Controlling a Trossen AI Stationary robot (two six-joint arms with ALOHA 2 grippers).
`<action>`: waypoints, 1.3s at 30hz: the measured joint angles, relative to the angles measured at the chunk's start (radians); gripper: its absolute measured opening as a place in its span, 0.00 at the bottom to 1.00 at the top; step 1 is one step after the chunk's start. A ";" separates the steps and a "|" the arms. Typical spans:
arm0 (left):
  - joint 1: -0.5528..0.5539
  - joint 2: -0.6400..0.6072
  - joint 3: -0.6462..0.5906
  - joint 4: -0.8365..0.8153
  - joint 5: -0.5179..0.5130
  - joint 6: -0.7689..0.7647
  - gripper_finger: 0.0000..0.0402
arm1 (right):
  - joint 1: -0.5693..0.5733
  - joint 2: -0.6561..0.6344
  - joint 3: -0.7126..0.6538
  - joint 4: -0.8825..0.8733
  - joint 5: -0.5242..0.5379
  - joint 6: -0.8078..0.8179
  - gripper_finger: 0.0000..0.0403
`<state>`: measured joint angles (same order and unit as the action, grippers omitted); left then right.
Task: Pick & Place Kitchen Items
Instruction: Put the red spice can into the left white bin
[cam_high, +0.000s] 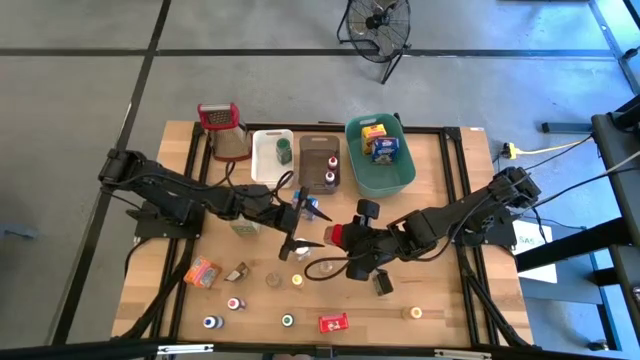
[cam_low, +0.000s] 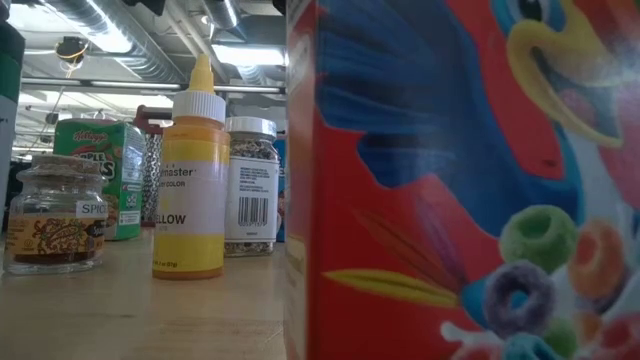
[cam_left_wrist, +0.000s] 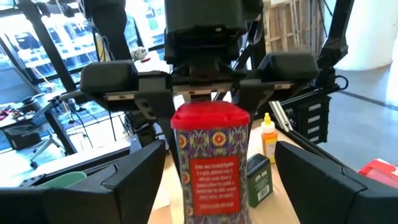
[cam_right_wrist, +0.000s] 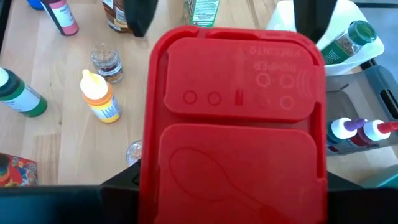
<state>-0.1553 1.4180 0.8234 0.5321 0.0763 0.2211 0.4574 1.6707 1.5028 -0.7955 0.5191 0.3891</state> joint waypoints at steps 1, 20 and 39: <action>0.000 0.007 0.000 0.007 -0.003 0.000 0.74 | -0.003 0.000 0.000 0.002 0.000 -0.007 0.47; 0.027 0.114 0.000 0.156 -0.058 -0.022 0.74 | -0.023 0.000 0.000 0.017 -0.017 -0.057 0.50; 0.028 0.114 0.000 0.181 -0.053 0.028 0.74 | -0.031 0.000 0.000 0.021 -0.028 -0.057 0.47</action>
<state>-0.1275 1.5322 0.8234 0.7130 0.0231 0.2493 0.4259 1.6711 1.5024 -0.7750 0.4915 0.3320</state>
